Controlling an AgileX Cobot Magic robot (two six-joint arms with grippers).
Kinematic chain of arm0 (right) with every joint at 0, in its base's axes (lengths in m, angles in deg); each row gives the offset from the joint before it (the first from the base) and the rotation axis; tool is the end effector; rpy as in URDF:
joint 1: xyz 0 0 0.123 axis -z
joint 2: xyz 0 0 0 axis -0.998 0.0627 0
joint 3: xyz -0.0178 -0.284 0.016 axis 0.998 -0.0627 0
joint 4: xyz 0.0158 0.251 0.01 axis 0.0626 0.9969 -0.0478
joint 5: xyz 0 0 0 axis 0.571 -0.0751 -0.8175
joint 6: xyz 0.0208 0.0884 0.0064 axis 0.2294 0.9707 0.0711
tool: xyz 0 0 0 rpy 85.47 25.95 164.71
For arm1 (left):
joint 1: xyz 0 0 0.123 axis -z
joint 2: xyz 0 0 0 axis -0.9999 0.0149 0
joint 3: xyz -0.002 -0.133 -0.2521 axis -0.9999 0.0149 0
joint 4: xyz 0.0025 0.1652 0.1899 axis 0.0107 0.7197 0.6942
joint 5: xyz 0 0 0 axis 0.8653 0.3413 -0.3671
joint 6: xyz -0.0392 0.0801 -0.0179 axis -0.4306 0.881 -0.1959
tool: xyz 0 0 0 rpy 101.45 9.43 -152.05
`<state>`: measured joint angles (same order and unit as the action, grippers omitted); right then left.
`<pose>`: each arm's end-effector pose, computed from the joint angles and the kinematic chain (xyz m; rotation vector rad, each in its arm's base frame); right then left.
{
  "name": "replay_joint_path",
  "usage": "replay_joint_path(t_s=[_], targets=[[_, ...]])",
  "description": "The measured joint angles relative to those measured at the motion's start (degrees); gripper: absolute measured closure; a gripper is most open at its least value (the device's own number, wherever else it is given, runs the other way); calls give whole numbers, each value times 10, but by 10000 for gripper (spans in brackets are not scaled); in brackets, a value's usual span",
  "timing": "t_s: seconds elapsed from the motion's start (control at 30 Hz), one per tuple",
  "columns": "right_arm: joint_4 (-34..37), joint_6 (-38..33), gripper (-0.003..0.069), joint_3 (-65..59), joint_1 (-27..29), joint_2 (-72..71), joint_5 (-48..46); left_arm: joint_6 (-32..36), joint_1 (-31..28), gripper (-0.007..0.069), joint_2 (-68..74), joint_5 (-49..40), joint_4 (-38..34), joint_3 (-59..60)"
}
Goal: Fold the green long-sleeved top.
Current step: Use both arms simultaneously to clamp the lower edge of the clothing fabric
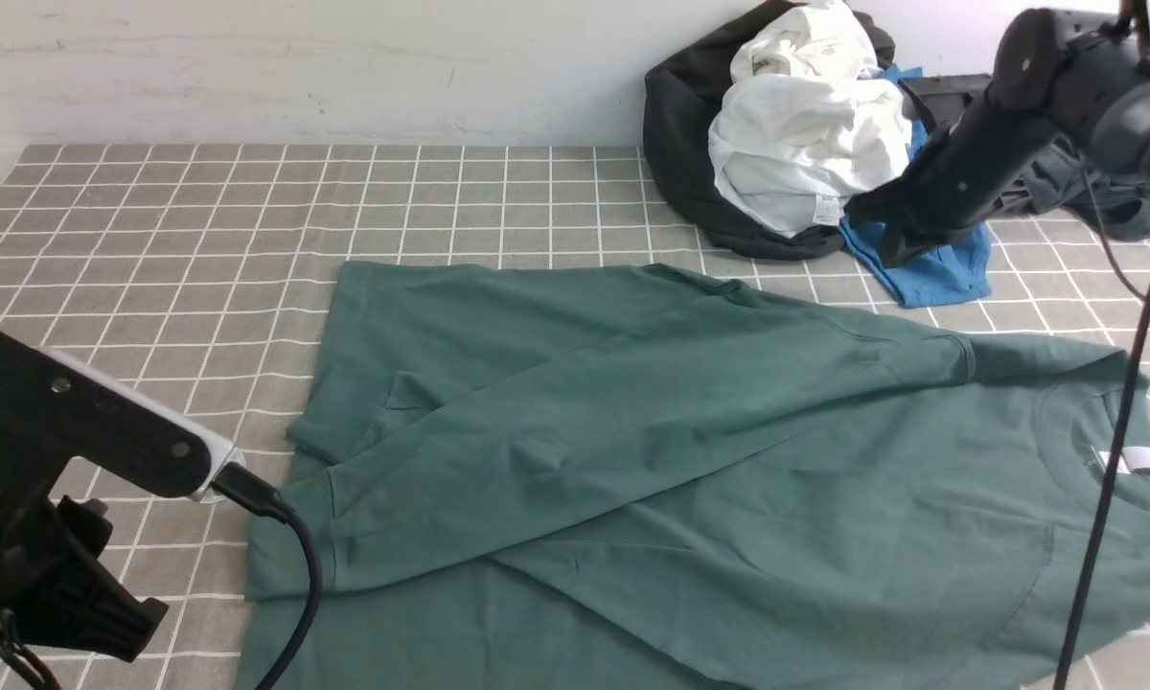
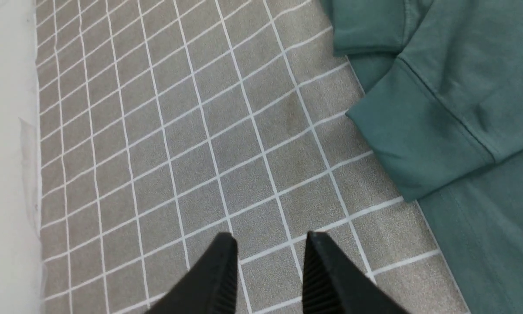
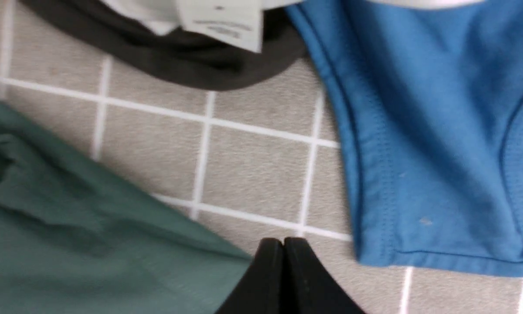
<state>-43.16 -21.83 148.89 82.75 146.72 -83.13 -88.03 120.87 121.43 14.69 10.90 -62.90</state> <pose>0.5237 0.0510 0.2006 -0.3543 2.7771 0.2510 0.1517 -0.0429 0.2630 0.4907 2.3169 0.3697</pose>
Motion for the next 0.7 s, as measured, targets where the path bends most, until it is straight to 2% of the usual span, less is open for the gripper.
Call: replay_joint_path(t_s=[0.13,0.27,0.4,0.53,0.57,0.7], targets=[[22,-11,672,-102,-5,-71,2,-4,0,422,0,-33,-11,0],[6,-24,672,-229,-8,-128,3,-15,0,422,0,-37,-12,0],[-69,-28,672,-312,-8,-127,34,-19,0,422,0,-1,-12,0],[-144,-18,672,-320,-6,-111,75,-20,0,422,0,15,-14,0],[-187,-6,672,-319,-6,-110,84,-20,0,422,0,15,-16,0],[-260,55,672,-309,9,-111,87,-22,0,422,0,18,-43,0]])
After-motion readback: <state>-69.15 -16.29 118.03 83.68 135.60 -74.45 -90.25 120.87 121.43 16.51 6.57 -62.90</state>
